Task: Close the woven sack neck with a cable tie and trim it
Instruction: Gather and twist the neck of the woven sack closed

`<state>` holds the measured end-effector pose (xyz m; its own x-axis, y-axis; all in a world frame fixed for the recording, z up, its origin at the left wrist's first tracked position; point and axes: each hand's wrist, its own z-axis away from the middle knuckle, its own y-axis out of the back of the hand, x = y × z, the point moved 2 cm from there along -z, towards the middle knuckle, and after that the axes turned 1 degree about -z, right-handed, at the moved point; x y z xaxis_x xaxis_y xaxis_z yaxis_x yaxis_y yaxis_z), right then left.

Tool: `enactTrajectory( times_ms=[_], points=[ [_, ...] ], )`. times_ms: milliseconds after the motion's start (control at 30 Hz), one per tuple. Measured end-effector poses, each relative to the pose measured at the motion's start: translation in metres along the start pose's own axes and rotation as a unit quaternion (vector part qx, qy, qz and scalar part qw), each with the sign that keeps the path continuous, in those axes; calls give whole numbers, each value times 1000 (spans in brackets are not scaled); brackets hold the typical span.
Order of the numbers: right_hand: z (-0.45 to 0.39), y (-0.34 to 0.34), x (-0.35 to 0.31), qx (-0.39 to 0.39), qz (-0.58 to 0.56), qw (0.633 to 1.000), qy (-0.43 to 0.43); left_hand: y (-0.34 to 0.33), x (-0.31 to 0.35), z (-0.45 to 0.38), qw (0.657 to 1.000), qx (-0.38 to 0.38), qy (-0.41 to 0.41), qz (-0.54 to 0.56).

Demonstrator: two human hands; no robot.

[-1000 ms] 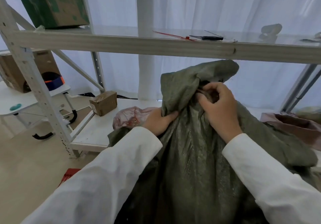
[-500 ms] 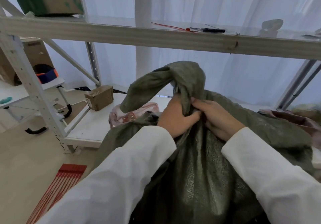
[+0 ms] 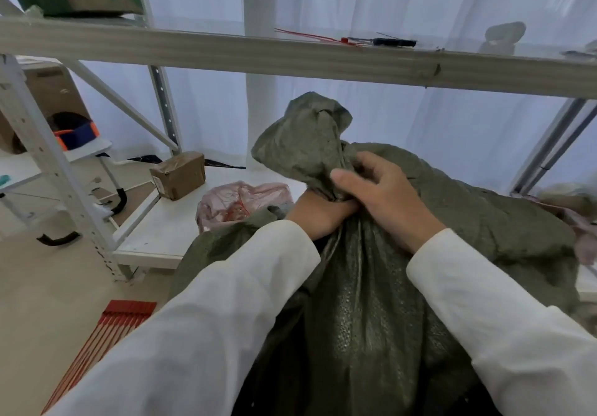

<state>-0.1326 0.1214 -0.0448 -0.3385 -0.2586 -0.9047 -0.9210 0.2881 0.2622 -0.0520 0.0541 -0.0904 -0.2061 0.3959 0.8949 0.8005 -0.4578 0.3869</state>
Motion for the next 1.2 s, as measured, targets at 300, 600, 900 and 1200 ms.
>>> enactTrajectory(
  times_ms=[300, 600, 900, 1200],
  points=[
    [-2, 37, 18, 4, -30, 977, -211, -6, 6, 5, 999, 22, -25, 34],
    [5, 10, -12, 89, 138, 981, 105, -23, -1, 6, 981, -141, 106, -85],
    [-2, 29, -2, 64, 201, 974, 85, -13, 5, 10, 990, -12, 137, 25],
    [-4, 34, 21, 33, 150, 982, -110, -19, 22, 24, 994, -72, 39, -73]
  ],
)
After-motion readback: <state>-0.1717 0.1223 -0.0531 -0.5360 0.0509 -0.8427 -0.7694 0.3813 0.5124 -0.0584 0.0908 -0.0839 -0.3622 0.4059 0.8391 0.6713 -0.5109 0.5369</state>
